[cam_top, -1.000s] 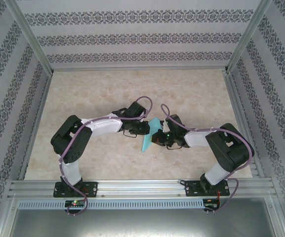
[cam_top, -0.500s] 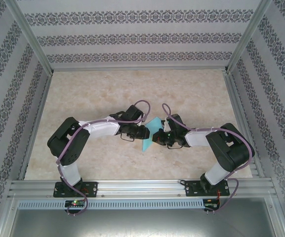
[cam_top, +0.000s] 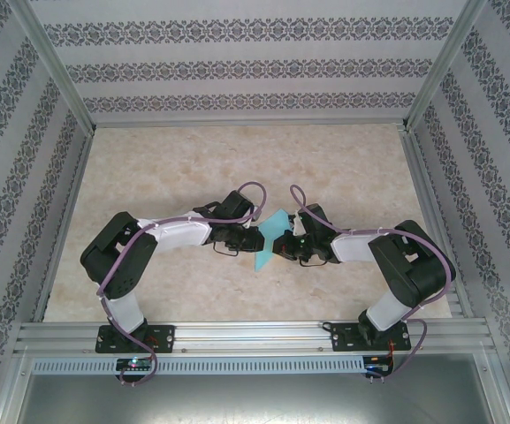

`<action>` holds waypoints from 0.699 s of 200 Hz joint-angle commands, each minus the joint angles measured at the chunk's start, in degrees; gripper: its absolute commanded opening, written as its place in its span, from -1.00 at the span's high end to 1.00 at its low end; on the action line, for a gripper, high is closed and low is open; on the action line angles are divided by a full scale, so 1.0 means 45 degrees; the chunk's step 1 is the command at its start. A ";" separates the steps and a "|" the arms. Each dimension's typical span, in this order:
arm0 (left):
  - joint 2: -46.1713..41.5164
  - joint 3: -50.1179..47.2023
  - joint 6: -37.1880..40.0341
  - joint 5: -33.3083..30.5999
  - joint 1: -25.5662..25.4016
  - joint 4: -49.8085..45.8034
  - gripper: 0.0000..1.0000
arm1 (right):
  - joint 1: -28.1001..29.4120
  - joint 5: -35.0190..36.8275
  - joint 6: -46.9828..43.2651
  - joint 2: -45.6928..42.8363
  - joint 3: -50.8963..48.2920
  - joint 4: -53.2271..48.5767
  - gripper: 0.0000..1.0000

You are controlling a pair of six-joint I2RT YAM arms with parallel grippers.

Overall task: Fold a paper plane with a square sheet of paper (pick it up from the middle)
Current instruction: Fold the wing for the fifth time at the center of the table.

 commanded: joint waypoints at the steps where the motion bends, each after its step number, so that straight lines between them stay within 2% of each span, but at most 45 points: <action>1: -0.0188 0.0276 0.0519 -0.1055 -0.0168 -0.0943 0.45 | -0.0125 0.0283 -0.0382 0.0023 -0.0327 -0.0598 0.96; 21: -0.0182 0.0399 0.0723 -0.1550 -0.0157 -0.1106 0.37 | -0.0125 0.0264 -0.0368 0.0043 -0.0337 -0.0561 0.95; 44: 0.0241 0.0464 0.0545 -0.0869 -0.0160 -0.0498 0.30 | -0.0124 0.0206 -0.0327 0.0046 -0.0344 -0.0520 0.96; 87: 0.0660 0.0568 0.0304 -0.0217 -0.0167 0.0191 0.30 | -0.0135 0.0171 -0.0303 -0.0016 -0.0324 -0.0541 0.96; 108: 0.0798 0.0660 0.0304 -0.0088 -0.0169 0.0305 0.34 | -0.0125 0.0173 -0.0283 -0.0034 -0.0346 -0.0500 0.96; 140: 0.0739 0.0676 0.0277 0.0091 -0.0162 0.0419 0.55 | -0.0113 0.0196 -0.0266 0.0023 -0.0375 -0.0443 0.96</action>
